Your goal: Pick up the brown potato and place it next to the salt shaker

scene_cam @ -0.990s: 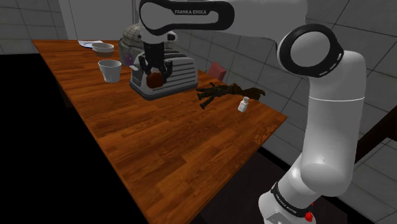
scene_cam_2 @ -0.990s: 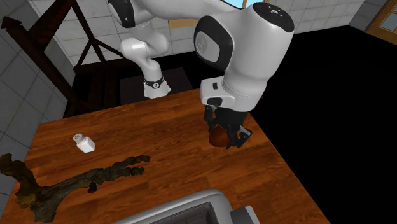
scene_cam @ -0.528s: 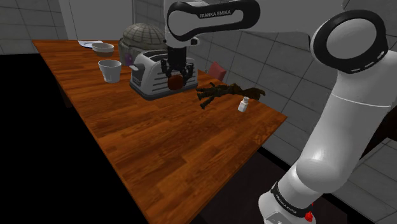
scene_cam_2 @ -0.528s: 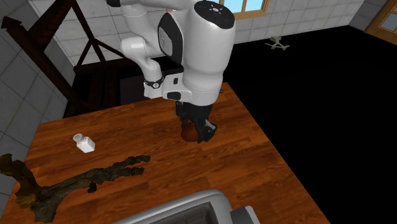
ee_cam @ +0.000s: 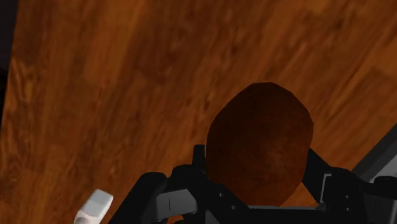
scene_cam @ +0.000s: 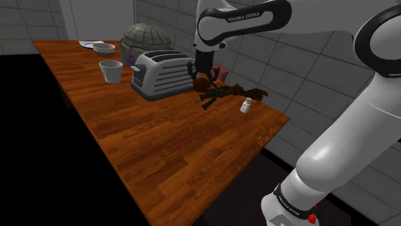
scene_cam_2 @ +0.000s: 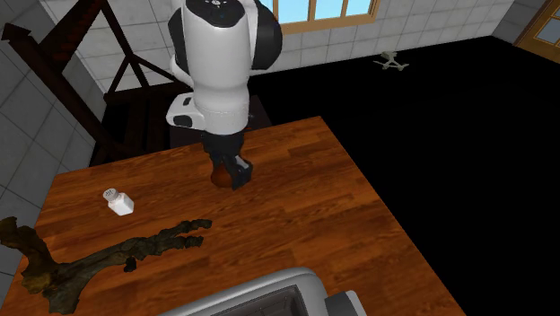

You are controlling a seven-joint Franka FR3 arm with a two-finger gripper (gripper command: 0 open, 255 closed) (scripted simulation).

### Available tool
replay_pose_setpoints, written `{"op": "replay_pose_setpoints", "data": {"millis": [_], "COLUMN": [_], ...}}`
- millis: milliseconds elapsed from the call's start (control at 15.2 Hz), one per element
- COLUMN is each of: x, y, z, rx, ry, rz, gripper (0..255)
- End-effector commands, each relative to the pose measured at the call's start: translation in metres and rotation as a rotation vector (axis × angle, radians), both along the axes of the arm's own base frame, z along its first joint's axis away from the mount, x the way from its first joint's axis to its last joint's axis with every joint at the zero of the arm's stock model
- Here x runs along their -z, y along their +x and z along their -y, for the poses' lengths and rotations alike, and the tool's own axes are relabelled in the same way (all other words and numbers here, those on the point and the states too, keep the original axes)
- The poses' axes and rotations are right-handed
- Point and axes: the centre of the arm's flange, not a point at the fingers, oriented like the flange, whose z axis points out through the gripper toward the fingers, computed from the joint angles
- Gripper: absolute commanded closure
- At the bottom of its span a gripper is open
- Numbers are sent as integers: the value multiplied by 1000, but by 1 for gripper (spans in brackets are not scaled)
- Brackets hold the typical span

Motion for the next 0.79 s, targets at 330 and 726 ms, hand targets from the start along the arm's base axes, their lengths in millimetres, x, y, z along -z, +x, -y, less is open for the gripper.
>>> {"op": "replay_pose_setpoints", "data": {"millis": [330,726], "x": [1,1], "y": [-52,-96], "z": [76,141], "rx": [-1,-1], "ry": [1,1], "rz": [0,0], "gripper": [255,255]}}
